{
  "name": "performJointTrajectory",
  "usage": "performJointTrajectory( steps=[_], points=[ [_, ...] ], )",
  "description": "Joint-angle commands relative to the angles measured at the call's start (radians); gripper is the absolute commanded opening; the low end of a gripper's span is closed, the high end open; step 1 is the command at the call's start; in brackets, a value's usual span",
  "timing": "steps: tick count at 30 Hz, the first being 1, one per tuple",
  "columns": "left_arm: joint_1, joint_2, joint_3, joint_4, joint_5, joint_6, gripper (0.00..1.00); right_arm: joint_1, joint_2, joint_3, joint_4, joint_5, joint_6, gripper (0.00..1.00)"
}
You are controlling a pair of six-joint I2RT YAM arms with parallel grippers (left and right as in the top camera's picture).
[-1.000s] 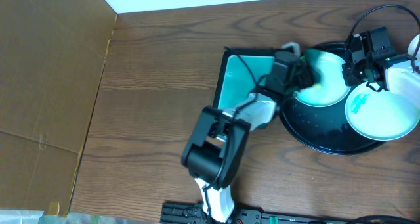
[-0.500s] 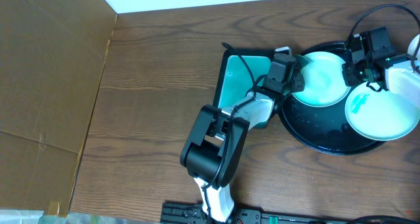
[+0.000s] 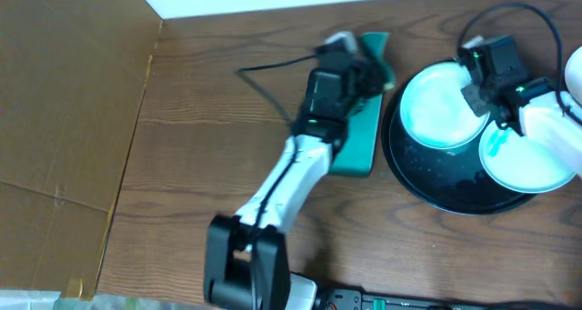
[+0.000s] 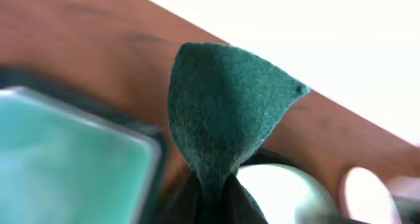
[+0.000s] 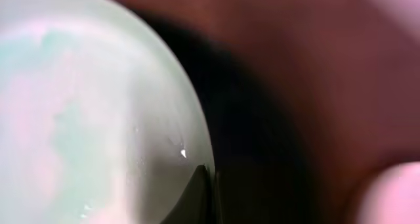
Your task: Clean dirty plates on tray and stack at the side
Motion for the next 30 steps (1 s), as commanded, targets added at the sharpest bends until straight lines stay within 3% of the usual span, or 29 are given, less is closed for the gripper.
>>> performJointTrajectory(
  steps=[1, 5, 11, 18, 22, 25, 27, 28, 30],
  points=[
    [0.104, -0.023, -0.003, -0.138, -0.030, -0.016, 0.07, 0.070, -0.084, -0.003, 0.027, 0.385, -0.247, 0.01],
    [0.189, -0.021, -0.003, -0.289, -0.030, -0.016, 0.07, 0.148, -0.112, -0.003, 0.157, 0.654, -0.510, 0.01],
    [0.198, -0.021, -0.003, -0.354, -0.085, -0.002, 0.07, 0.243, -0.112, -0.003, 0.371, 0.788, -0.951, 0.01],
    [0.198, -0.021, -0.005, -0.378, -0.108, 0.011, 0.07, 0.316, -0.112, -0.003, 0.526, 0.848, -1.176, 0.01],
    [0.198, -0.021, -0.005, -0.378, -0.108, 0.011, 0.07, 0.319, -0.112, -0.003, 0.508, 0.845, -1.070, 0.01],
    [0.198, -0.021, -0.005, -0.378, -0.108, 0.011, 0.07, 0.272, -0.112, -0.003, 0.332, 0.701, -0.746, 0.01],
    [0.198, -0.021, -0.005, -0.377, -0.108, 0.011, 0.07, 0.221, -0.111, -0.003, 0.167, 0.458, -0.594, 0.01],
    [0.198, -0.021, -0.005, -0.377, -0.108, 0.011, 0.07, 0.206, -0.111, -0.003, 0.142, 0.444, -0.563, 0.01],
    [0.198, -0.021, -0.005, -0.381, -0.108, 0.011, 0.07, 0.188, -0.124, -0.003, 0.198, 0.677, -0.470, 0.01]
  ],
)
